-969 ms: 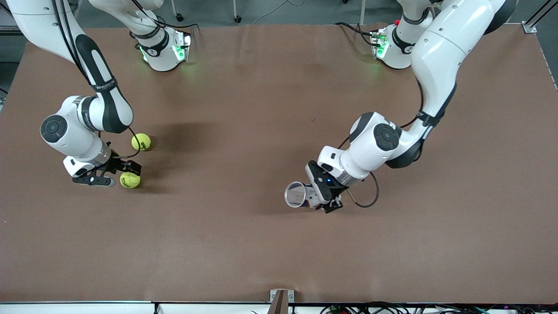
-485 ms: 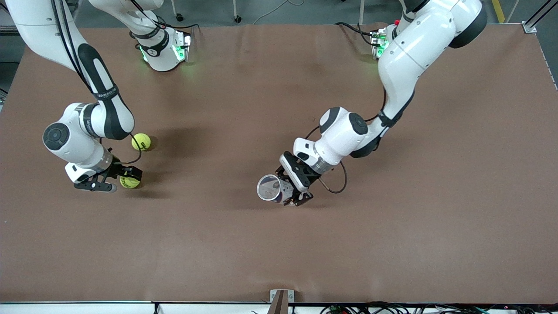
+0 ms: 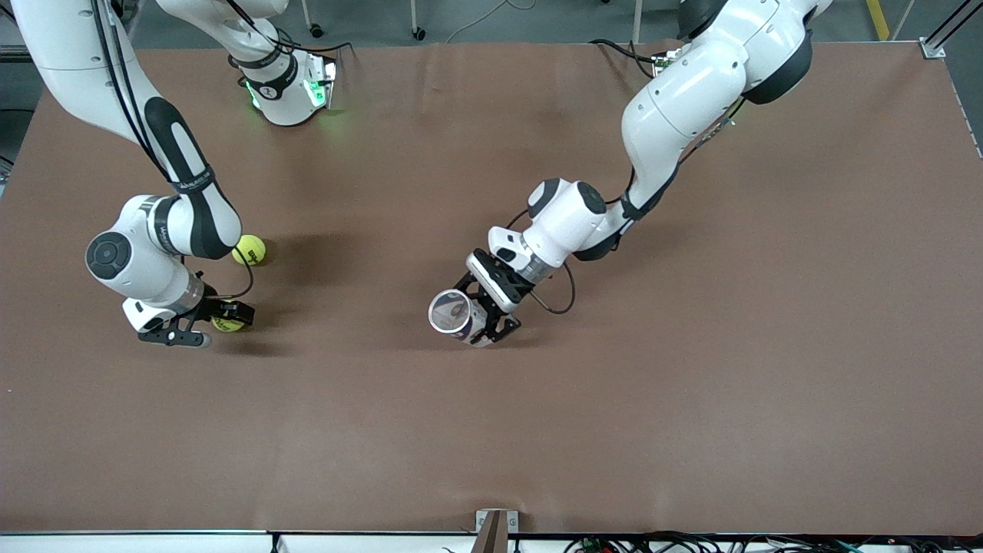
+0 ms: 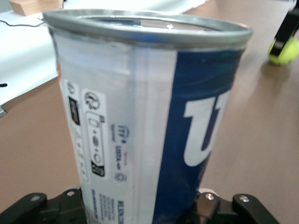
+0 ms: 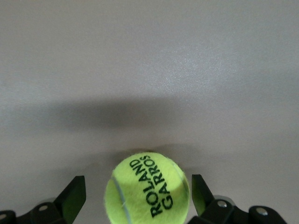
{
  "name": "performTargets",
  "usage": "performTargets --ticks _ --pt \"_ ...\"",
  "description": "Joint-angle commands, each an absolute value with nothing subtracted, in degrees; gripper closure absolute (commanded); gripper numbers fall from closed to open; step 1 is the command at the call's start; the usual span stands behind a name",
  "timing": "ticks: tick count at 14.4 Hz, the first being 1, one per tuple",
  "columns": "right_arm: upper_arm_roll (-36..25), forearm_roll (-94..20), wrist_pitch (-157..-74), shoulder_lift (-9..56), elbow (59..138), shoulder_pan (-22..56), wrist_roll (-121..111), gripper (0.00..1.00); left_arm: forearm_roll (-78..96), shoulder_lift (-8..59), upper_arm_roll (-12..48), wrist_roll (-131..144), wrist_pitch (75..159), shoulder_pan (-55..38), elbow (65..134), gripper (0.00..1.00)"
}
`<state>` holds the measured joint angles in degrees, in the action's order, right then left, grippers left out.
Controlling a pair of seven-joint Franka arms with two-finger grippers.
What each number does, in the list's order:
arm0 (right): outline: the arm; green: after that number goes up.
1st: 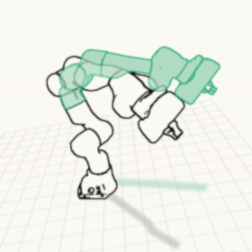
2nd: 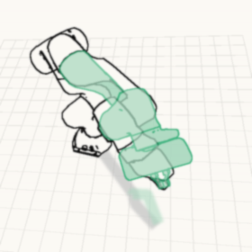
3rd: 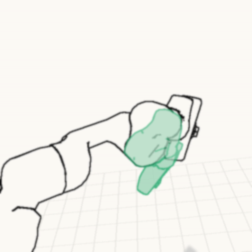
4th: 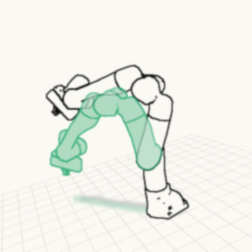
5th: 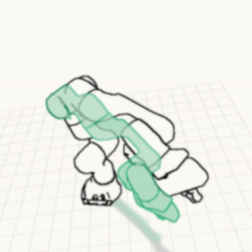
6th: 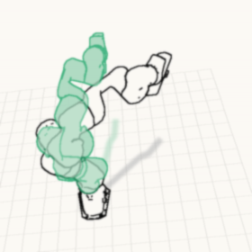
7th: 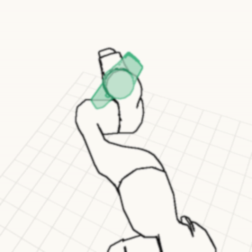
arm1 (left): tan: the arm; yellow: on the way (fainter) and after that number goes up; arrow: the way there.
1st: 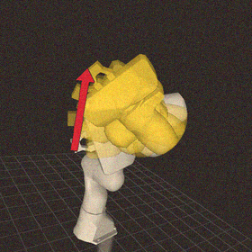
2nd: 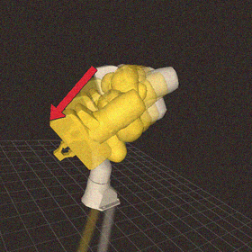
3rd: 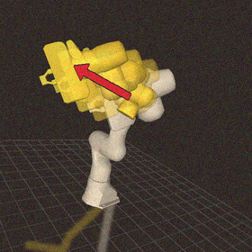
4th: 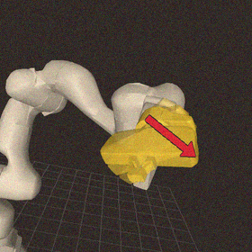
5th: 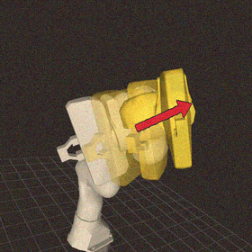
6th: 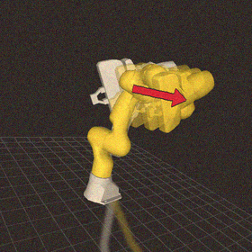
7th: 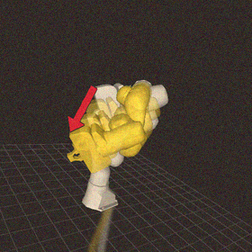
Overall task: Insert tennis ball vertically with right arm
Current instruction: 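Grasp the ball with the right gripper while the left gripper moves the can, then lift the ball with the right gripper off the table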
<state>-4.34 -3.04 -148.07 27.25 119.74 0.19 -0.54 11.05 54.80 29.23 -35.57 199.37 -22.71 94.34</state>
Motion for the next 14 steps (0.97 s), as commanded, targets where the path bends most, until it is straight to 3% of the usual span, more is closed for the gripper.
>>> performTargets --ticks 1,3,5,6,9,10,14 --pt "-4.04 -3.43 -148.54 28.39 119.09 -0.18 -0.26 0.01 12.30 57.30 29.27 -34.01 203.64 -24.96 91.85 0.35" --pt "-4.13 -3.43 -148.45 28.39 119.09 -0.18 -0.44 0.08 12.39 57.74 29.27 -33.66 203.64 -25.66 90.89 0.35" --pt "-4.13 -3.43 -148.27 28.39 119.09 -0.18 -0.88 0.24 12.30 59.75 29.27 -33.57 203.64 -26.80 88.43 0.35" --pt "-4.13 -3.43 -148.18 28.39 119.09 -0.18 -0.88 0.36 12.30 61.16 29.09 -33.57 203.64 -27.68 86.50 0.35" --pt "-4.13 -3.43 -147.83 28.30 118.65 -0.09 -0.62 0.85 12.30 63.10 28.83 -33.57 203.64 -28.56 84.29 0.34" --pt "-4.04 -3.43 -147.83 28.21 118.65 -0.09 -0.44 0.96 12.13 63.11 28.74 -33.57 203.64 -28.48 84.37 0.34" --pt "-3.87 -3.52 -147.13 27.42 118.65 0.35 1.31 1.00 11.87 63.02 28.65 -33.66 203.64 -28.48 84.72 0.32"
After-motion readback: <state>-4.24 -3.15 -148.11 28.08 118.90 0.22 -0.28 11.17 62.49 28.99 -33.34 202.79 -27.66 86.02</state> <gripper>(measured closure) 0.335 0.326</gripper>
